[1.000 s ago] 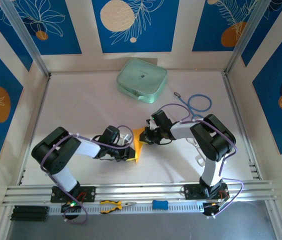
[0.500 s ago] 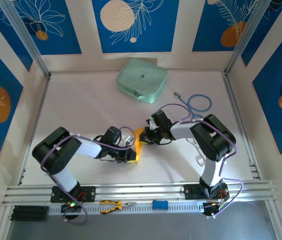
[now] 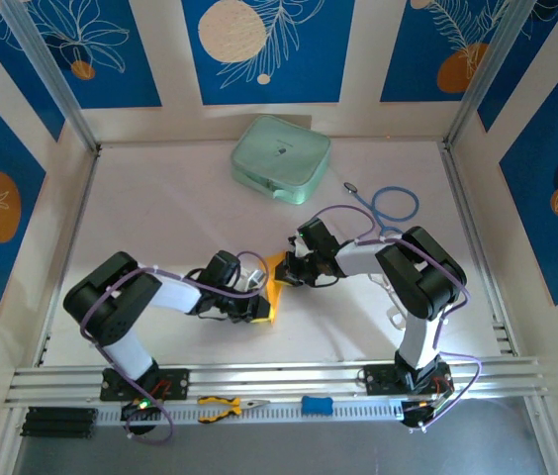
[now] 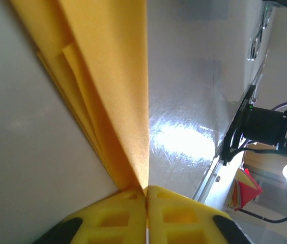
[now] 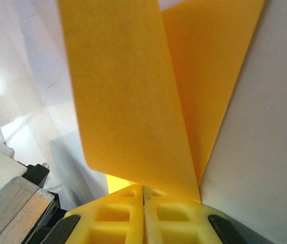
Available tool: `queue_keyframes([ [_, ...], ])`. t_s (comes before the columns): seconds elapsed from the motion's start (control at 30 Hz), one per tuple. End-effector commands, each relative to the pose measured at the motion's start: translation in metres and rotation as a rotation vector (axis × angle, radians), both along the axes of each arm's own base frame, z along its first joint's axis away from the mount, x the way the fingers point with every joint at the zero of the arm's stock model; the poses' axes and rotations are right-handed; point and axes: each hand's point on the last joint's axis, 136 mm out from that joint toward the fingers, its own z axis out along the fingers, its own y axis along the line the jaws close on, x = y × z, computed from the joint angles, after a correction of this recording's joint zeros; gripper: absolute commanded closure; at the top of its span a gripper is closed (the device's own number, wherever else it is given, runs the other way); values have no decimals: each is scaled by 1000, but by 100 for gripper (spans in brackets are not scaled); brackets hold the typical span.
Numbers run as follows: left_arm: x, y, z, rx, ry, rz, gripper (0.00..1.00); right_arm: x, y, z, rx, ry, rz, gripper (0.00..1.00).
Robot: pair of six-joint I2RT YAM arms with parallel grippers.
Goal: Fold a paper plane with a square sheet of paper (pick it up from the middle)
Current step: Fold the wing at the bottom-center of the table.
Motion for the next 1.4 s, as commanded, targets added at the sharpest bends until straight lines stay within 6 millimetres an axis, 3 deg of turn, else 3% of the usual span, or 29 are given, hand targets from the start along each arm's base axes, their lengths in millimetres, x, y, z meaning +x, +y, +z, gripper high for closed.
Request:
queue_keyframes([
  [0.0,-34,13,-9,51,91,-53,80,-32,-39,-56,-221,142,-54,91],
  [0.17,-24,23,13,95,-27,1,74,-32,-35,-51,-196,136,-53,91],
  [0.33,-2,31,47,117,-178,90,81,-34,-36,-50,-194,140,-55,91],
  [0.53,21,6,65,46,-199,82,93,-35,-34,-48,-175,148,-70,91],
  [0.63,31,-11,64,14,-176,66,98,-38,-32,-48,-172,157,-74,91],
  [0.9,46,-20,48,33,-164,63,99,-41,-29,-50,-192,166,-79,91],
  [1.37,33,-11,12,59,-87,72,99,-47,-34,-53,-214,166,-82,91],
])
